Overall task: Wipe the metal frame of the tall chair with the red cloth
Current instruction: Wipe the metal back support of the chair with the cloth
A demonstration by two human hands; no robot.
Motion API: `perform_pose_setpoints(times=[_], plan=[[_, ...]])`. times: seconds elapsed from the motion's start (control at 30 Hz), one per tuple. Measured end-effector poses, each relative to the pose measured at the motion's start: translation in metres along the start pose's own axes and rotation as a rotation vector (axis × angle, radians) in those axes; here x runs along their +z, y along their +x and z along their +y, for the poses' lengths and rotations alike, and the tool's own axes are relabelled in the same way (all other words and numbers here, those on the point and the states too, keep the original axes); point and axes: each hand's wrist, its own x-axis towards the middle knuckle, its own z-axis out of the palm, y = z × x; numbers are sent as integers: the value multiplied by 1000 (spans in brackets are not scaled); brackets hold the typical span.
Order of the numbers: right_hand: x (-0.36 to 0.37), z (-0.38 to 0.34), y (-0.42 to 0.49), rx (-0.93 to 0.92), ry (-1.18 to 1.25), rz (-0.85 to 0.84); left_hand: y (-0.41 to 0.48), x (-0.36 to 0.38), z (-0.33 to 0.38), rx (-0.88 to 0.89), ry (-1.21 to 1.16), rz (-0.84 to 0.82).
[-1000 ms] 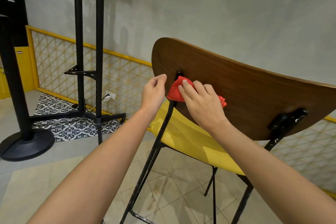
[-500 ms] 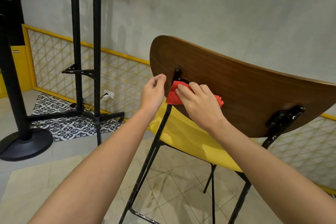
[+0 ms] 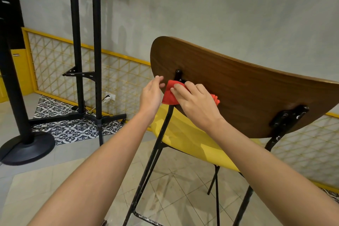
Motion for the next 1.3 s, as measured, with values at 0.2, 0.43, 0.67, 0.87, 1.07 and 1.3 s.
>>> perform_pose_setpoints(times=[0.2, 0.43, 0.67, 0.87, 1.07, 1.3], plan=[[0, 3, 16, 103, 10, 50, 0, 4, 1, 1, 45, 3], [6, -15, 12, 10, -27, -12, -1, 0, 1, 18, 48, 34], [3, -10, 15, 36, -43, -29, -2, -1, 7, 41, 57, 28], [0, -18, 21, -5, -9, -81, -8, 0, 9, 34, 92, 16], [3, -10, 16, 45, 0, -2, -9, 0, 9, 50, 121, -3], [10, -12, -13, -36, 106, -64, -18, 6, 6, 70, 209, -42]])
